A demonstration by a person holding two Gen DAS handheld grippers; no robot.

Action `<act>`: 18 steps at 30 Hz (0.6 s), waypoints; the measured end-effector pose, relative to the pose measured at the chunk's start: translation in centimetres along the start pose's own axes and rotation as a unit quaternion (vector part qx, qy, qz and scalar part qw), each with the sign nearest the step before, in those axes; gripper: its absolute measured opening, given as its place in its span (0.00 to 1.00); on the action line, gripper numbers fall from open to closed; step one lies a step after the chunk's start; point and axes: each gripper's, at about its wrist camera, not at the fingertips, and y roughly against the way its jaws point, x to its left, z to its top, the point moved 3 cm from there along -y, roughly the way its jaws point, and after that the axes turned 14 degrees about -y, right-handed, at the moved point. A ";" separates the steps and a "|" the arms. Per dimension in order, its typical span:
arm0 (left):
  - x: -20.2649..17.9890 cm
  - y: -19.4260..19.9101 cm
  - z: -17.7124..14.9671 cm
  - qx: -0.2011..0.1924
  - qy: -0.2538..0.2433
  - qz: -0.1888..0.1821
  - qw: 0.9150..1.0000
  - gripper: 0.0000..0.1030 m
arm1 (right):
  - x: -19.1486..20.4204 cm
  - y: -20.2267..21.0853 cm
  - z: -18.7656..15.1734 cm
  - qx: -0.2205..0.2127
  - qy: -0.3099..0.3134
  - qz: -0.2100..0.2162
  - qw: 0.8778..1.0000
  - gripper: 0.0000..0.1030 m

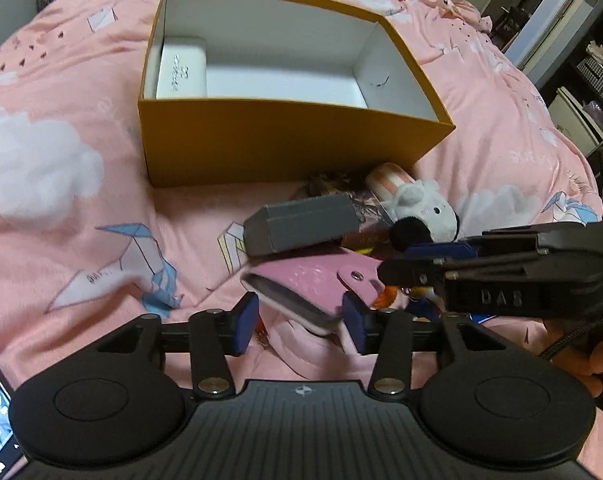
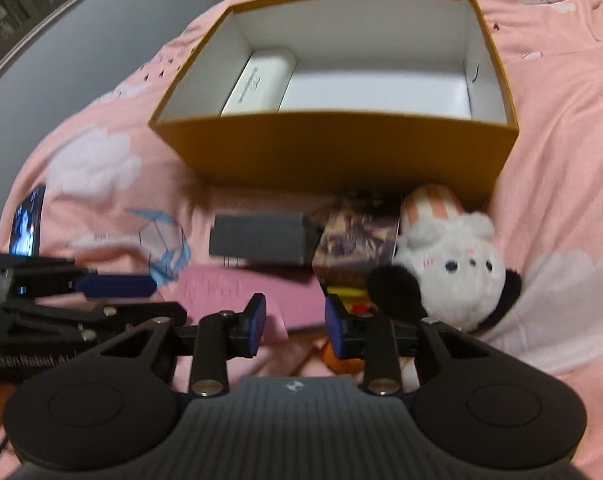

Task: Organize objects
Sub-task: 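Move the left tool back to the pile toward the dark gray box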

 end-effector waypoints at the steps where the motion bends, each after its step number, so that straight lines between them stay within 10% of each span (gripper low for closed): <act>1: -0.2 -0.2 -0.2 0.004 0.000 -0.005 1.000 0.53 | 0.0 0.1 -0.3 0.002 0.007 -0.004 1.000 0.35; 18: 0.4 -1.0 0.7 -0.014 0.003 -0.014 1.000 0.33 | 3.7 -2.0 -1.8 0.023 0.218 -0.031 0.975 0.47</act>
